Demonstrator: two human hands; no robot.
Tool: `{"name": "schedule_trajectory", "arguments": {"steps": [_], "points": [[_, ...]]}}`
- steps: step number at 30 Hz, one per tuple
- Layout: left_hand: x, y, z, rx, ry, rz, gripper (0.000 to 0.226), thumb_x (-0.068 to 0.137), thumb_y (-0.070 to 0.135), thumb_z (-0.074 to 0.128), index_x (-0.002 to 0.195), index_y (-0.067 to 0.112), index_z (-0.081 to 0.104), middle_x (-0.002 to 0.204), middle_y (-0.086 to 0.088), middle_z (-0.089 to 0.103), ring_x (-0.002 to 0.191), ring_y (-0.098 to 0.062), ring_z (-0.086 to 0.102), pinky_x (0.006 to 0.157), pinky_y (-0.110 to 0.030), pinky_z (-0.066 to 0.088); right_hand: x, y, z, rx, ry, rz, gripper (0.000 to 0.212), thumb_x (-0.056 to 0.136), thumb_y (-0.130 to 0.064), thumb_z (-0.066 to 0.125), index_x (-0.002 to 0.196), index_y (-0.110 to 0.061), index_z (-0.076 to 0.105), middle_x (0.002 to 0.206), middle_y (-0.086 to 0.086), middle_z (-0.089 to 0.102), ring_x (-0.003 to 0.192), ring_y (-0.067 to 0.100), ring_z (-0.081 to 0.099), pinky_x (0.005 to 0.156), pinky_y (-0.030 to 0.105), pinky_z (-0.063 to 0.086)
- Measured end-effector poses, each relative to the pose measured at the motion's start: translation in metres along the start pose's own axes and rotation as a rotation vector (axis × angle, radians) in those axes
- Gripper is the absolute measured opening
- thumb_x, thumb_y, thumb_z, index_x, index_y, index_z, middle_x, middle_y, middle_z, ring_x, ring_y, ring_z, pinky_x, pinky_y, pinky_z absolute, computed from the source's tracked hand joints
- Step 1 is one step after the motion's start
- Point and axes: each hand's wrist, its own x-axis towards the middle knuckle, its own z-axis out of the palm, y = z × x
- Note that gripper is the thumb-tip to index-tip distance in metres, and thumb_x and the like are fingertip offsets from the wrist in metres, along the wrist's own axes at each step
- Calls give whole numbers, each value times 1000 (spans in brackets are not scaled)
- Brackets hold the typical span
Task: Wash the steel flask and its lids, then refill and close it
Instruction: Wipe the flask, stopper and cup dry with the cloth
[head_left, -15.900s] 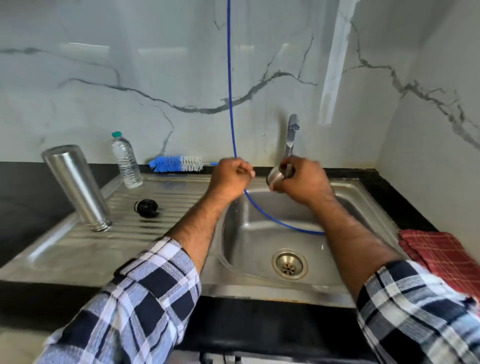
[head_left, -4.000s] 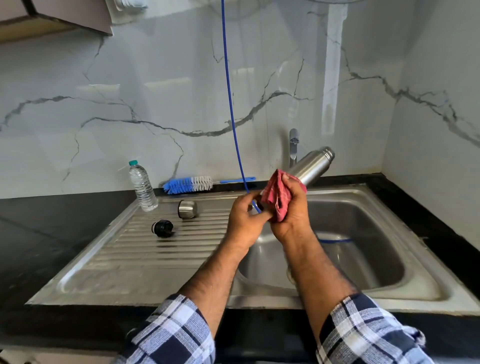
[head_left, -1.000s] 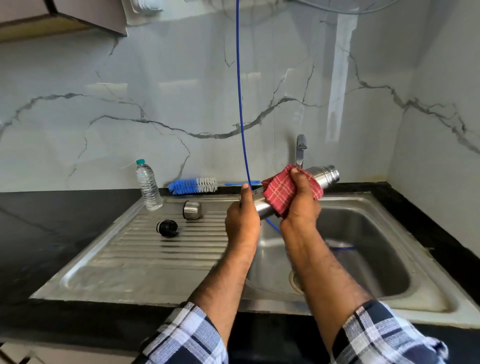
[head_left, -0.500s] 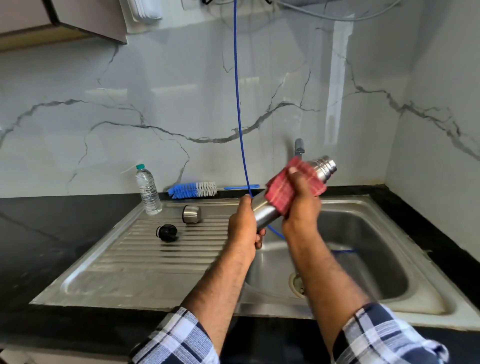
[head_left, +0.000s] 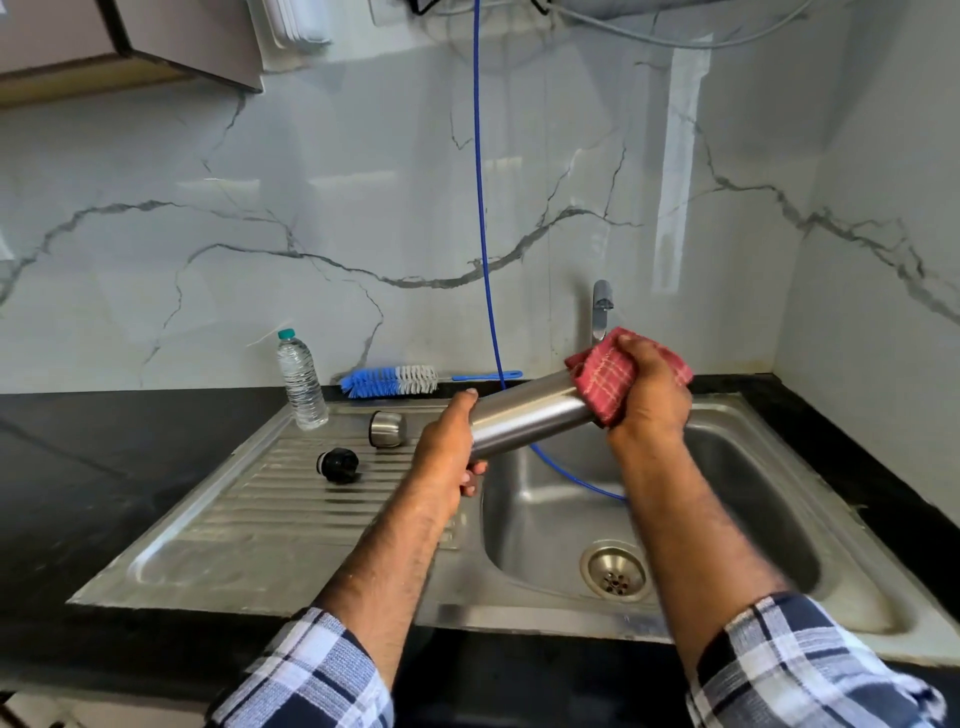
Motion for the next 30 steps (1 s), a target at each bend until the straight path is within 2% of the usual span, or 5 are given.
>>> {"name": "schedule_trajectory", "arguments": {"steps": [9, 15, 19, 26, 30], "points": [[1, 10, -41, 83, -112, -150, 58, 98, 66, 51, 117, 13, 60, 91, -14, 65, 45, -12, 45, 43, -20, 30, -5, -9, 0, -805, -72, -453, 22, 82, -38, 88, 85, -18, 80, 74, -3, 77, 69, 14, 74, 66, 26, 54], [-1, 15, -67, 101, 45, -5, 55, 91, 68, 58, 112, 18, 65, 97, -13, 69, 46, -15, 49, 43, -20, 31, -21, -9, 21, -1009, -104, -214, 28, 86, -42, 77, 82, -15, 70, 77, 5, 72, 68, 28, 72, 56, 31, 57], [-12, 54, -107, 226, 153, 241, 47, 94, 63, 60, 103, 19, 73, 92, -7, 71, 65, -18, 61, 51, -23, 39, -27, 16, 36, -857, -266, 180, 24, 83, -27, 69, 90, -5, 77, 78, 21, 74, 56, 37, 70, 53, 51, 61], [-30, 126, -209, 528, 371, 468, 56, 87, 74, 59, 96, 21, 76, 94, -5, 75, 87, -25, 71, 77, -38, 60, -34, 76, 48, -541, -372, 390, 27, 97, -26, 66, 108, -5, 79, 99, 16, 77, 64, 27, 72, 54, 32, 58], [-26, 123, -271, 348, 557, 376, 62, 82, 77, 62, 101, 19, 72, 88, -6, 73, 64, -22, 68, 54, -29, 49, -32, 88, 46, -348, -367, 469, 19, 103, -24, 60, 110, -9, 69, 75, 7, 75, 54, 23, 73, 41, 28, 55]]}}
